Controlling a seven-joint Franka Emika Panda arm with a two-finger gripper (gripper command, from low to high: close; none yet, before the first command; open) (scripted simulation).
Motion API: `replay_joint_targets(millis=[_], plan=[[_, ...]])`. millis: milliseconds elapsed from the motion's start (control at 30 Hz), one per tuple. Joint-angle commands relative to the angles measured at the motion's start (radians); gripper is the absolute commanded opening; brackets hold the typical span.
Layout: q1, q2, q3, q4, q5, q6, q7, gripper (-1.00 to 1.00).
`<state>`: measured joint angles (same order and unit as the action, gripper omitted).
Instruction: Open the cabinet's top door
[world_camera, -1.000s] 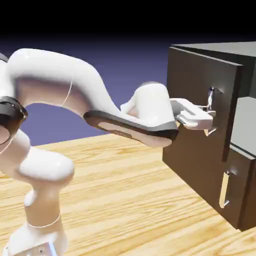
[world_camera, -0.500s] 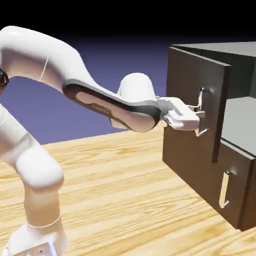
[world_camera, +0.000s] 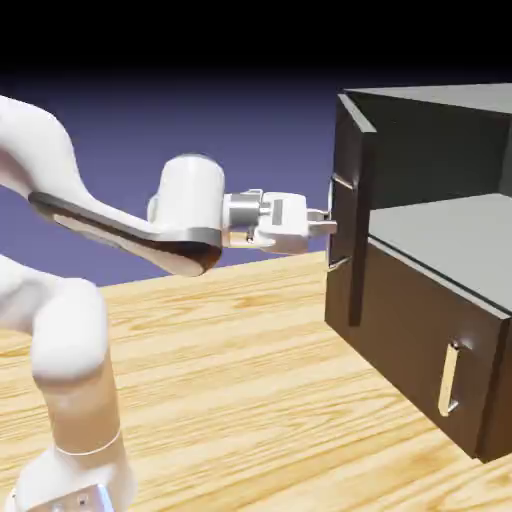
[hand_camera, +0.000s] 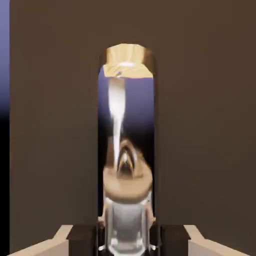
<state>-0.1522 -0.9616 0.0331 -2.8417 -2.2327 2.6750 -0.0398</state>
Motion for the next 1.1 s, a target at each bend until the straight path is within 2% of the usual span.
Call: replay_joint_targets(millis=[0,267,500,800,1067], plan=[[-0.011,-0.025,0.022,-0.015,0.044,0.002,-0.025,-1.00],[-0.045,-0.209,0.160,-0.118,0.392,-0.009,-0.246,-1.00],[0.031,-0.341,0.260,-0.189,0.696,-0.113,-0.447,-1.00],[0.230,-0.432,0.479,-0.208,1.088,-0.413,-0.620,-1.00],[0.321,-0.367,0.766,-0.077,1.404,-0.753,-0.656,-1.00]])
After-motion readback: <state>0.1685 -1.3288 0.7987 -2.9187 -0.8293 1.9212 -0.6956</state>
